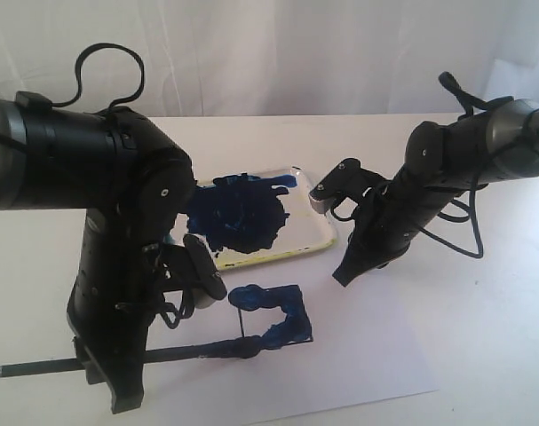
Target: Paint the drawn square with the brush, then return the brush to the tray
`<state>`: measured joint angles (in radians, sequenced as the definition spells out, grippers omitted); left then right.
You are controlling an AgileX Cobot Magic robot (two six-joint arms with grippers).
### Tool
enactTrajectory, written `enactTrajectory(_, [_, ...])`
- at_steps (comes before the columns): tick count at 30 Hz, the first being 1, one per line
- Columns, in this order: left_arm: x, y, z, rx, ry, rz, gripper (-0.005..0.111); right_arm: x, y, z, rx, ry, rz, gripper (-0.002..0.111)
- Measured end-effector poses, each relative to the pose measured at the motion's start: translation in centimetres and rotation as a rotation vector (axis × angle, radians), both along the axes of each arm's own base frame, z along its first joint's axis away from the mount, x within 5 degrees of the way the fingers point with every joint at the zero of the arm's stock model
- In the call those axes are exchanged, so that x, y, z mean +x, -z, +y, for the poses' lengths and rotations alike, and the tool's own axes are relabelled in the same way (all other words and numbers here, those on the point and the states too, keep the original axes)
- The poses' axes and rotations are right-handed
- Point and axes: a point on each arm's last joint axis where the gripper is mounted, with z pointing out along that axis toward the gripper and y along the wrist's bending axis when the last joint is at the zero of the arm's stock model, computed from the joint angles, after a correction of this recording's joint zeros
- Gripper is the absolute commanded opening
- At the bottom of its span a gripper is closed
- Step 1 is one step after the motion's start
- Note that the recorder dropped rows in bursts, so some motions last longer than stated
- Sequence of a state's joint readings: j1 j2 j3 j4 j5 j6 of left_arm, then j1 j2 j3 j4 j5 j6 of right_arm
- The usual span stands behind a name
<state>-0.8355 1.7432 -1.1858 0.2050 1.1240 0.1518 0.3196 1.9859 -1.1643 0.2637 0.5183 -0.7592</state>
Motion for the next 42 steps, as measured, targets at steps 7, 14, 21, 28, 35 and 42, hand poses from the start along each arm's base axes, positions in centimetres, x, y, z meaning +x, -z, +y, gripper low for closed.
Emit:
enactTrajectory(7, [0.3,0.1,-0.2,-0.02,0.003,-0.032,0.0,0.0,0.0,0.0,0.0,0.0,0.0,0.0])
enactTrajectory(14, [0.9,-0.7,-0.8,-0.063,0.009,-0.079,0.0,0.0,0.0,0.0,0.0,0.0,0.0,0.0])
enactTrajectory(21, [1.5,-0.9,-1.4,-0.121,0.021,-0.128,0.0,0.0,0.0,0.0,0.0,0.0,0.0,0.0])
enactTrajectory(28, [2.0,-0.7,-2.0,-0.141,0.036,-0.147,0.0,0.0,0.0,0.0,0.0,0.0,0.0,0.0])
enactTrajectory(35, [2.8,1.2,-2.7,-0.082,0.035,-0.102,0.0,0.0,0.0,0.0,0.0,0.0,0.0,0.0])
enactTrajectory(42, [2.5,0.9,-1.8,0.028,0.044,-0.068,0.0,0.0,0.0,0.0,0.0,0.0,0.0,0.0])
